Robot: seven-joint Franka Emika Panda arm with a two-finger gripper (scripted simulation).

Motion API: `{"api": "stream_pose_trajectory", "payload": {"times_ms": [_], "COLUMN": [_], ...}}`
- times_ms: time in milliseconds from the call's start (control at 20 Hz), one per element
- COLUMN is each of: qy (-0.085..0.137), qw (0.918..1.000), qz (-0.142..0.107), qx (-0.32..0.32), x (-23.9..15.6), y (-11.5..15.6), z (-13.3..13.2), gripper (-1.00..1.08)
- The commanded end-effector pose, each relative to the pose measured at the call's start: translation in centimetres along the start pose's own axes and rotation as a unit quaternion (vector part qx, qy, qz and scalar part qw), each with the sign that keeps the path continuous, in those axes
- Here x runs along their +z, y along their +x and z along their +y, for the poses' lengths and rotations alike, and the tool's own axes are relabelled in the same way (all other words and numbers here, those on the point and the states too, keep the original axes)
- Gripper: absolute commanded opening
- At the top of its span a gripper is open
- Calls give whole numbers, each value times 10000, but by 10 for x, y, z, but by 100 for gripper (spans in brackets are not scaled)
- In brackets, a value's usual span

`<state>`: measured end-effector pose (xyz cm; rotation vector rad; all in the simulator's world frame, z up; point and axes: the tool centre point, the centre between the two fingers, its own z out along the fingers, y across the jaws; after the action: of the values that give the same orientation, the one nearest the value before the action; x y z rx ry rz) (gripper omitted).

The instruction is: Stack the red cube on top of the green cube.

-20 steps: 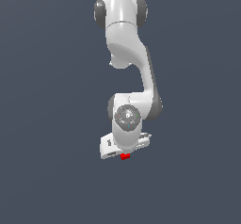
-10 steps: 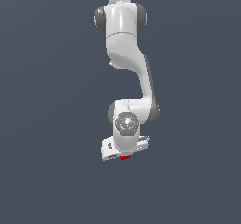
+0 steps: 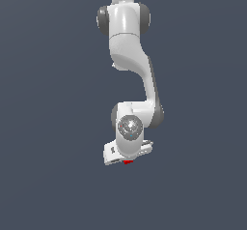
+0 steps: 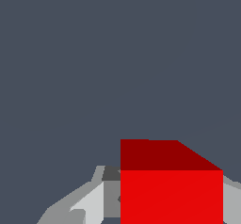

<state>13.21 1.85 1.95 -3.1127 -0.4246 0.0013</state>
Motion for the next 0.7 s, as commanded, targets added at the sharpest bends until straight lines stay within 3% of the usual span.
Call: {"api": "stream_pose_trajectory", "payload": {"times_ms": [0, 350, 650], "qy": [-1, 0, 0], "qw": [10000, 10000, 10000], "qz": [4, 1, 1], "qx": [0, 1, 1], "x": [-1, -11, -49], "y": [0, -1, -1], "z": [0, 0, 0], "gripper": [-100, -100, -100]}}
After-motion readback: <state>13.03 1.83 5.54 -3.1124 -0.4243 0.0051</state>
